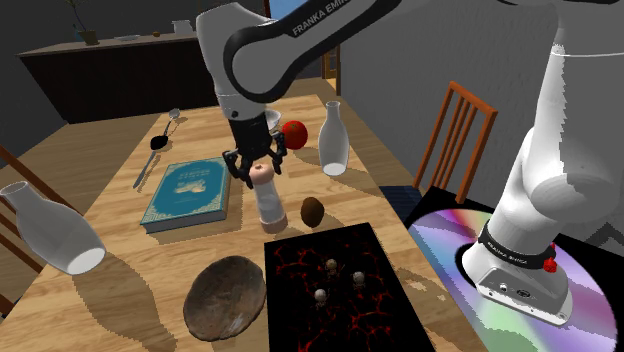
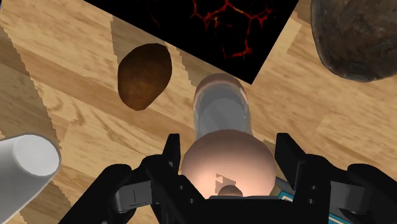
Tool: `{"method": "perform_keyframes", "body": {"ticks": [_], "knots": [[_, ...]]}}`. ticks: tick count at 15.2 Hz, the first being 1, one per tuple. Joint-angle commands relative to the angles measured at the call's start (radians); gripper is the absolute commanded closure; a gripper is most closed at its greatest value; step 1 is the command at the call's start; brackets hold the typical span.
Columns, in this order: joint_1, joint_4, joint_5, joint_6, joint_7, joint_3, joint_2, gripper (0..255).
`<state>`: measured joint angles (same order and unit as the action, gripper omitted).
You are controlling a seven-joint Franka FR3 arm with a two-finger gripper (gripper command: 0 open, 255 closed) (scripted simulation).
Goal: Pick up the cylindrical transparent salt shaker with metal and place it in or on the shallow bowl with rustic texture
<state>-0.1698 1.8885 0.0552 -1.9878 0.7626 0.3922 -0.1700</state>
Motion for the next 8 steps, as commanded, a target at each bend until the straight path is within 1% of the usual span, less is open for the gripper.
{"method": "perform_keyframes", "body": {"ticks": [1, 8], "knots": [[0.001, -0.015, -0.004, 0.024, -0.003, 0.001, 0.010, 255], [0.003, -0.081, -0.015, 0.112, -0.010, 0.002, 0.034, 255]]}}
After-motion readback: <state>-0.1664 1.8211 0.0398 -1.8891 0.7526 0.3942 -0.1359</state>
